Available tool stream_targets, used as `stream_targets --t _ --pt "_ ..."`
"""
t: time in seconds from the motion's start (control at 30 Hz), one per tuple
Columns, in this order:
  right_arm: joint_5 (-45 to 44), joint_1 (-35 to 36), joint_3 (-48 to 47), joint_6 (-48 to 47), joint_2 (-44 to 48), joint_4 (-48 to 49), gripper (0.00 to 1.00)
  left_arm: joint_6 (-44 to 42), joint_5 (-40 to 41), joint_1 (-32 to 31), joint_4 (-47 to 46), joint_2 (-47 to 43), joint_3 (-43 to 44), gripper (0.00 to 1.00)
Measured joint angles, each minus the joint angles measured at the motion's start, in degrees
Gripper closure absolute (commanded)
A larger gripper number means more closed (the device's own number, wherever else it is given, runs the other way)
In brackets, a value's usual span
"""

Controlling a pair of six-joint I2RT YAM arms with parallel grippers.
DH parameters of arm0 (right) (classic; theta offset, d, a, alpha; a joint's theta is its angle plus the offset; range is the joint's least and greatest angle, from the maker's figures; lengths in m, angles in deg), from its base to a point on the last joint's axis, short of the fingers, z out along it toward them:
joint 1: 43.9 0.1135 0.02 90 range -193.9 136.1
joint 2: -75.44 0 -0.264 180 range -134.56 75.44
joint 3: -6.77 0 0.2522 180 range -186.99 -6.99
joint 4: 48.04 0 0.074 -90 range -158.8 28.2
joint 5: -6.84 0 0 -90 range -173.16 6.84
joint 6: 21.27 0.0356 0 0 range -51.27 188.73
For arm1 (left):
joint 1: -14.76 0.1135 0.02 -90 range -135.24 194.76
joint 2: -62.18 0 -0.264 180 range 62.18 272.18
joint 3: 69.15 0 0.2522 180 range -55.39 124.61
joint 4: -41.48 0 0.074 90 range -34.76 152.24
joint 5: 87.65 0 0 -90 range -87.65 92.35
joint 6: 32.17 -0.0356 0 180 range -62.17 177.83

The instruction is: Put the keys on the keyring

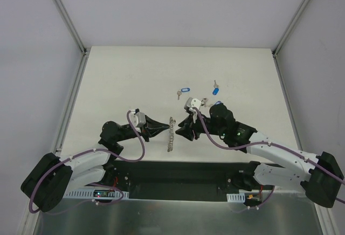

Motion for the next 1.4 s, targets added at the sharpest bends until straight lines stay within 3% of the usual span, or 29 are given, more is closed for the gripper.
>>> stream_targets --t 1.0,1.17,1.2,1.37,1.4 --pt "4.9 0.9 -2.6 -3.04 -4.94 4.2 0.74 4.59 -2.51 0.0 -0.46 1.75 -0.07 1.0" --pt "6.08 0.9 -2.91 -3.26 -6.05 4.13 0.87 5.01 -2.49 0.0 -0.48 1.88 -0.28 1.0" --pt "6.32 0.9 -2.97 -3.43 -6.25 4.13 0.97 5.05 -2.51 0.0 -0.46 1.88 -0.44 1.0" --pt "7.08 1.05 -3.34 -4.17 -6.62 3.17 0.99 5.2 -2.45 0.0 -0.46 1.97 -0.72 0.99" --pt "7.06 1.07 -3.61 -4.37 -6.62 2.56 0.99 5.2 -2.45 0.0 -0.46 2.03 -0.72 0.9"
